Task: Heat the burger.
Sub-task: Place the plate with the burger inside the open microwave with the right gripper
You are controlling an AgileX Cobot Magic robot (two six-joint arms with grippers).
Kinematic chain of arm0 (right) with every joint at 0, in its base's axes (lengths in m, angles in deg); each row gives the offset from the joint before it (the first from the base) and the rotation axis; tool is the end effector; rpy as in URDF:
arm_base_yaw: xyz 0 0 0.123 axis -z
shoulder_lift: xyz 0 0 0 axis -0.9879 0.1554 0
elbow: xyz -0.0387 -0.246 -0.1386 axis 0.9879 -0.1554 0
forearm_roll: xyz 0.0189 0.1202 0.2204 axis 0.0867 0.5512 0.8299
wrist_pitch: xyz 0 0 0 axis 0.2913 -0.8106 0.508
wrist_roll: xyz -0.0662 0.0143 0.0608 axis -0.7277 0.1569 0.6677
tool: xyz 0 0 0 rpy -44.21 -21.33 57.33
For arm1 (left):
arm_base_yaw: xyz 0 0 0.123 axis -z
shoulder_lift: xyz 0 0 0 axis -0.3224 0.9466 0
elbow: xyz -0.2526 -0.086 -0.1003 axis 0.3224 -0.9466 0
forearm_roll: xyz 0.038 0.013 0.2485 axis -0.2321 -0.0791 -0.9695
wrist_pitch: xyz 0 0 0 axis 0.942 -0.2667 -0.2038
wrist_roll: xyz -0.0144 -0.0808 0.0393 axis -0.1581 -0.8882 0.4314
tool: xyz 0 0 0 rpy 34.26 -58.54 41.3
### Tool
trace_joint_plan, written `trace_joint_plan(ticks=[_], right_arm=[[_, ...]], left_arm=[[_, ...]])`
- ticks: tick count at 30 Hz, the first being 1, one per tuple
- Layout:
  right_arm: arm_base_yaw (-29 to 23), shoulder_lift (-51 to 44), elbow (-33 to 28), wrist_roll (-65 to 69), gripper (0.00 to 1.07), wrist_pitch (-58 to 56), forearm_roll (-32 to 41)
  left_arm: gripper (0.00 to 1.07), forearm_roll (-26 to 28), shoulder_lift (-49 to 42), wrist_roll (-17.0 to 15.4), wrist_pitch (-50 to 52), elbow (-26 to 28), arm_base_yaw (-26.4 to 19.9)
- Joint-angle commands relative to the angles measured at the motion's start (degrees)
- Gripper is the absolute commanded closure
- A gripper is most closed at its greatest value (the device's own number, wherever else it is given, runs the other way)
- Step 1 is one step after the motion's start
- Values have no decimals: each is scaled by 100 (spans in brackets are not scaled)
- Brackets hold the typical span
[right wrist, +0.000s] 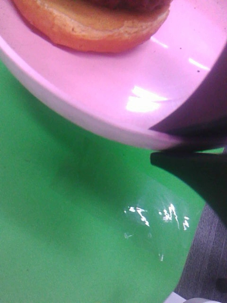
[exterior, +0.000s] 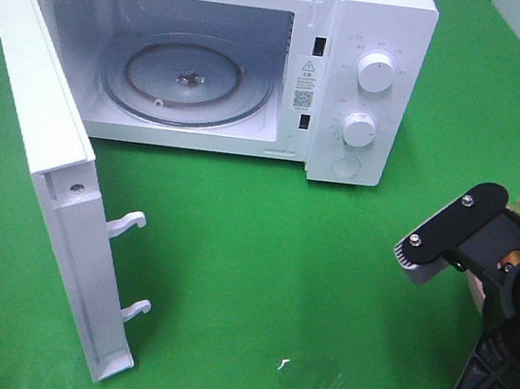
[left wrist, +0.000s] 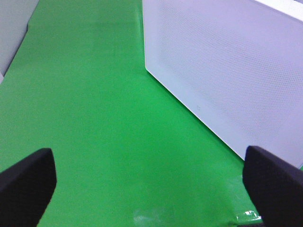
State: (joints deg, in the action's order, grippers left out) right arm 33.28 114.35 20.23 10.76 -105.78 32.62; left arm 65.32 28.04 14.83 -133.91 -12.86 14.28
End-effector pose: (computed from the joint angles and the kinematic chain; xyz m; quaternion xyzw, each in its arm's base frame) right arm 0.1602 0.1192 0.1878 -0.3347 0.9158 -0.1698 0.1430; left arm -0.0082 -0.0133 0.2807 0.0371 0.8498 -0.0181 0.5255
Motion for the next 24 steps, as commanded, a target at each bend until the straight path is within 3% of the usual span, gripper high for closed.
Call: trace_joint_plan(ticks=[1,6,24], right_arm=[[-350,-40,0,258,107,-269,-470],[-676,-40,0,332,107,-372,-550],[-699,-40,11,-476,107,201,-957]], left_arm=[[7,34,-92,-6,80,0,34],[7,34,-92,-6,80,0,34],[7,34,-92,-6,80,0,34]])
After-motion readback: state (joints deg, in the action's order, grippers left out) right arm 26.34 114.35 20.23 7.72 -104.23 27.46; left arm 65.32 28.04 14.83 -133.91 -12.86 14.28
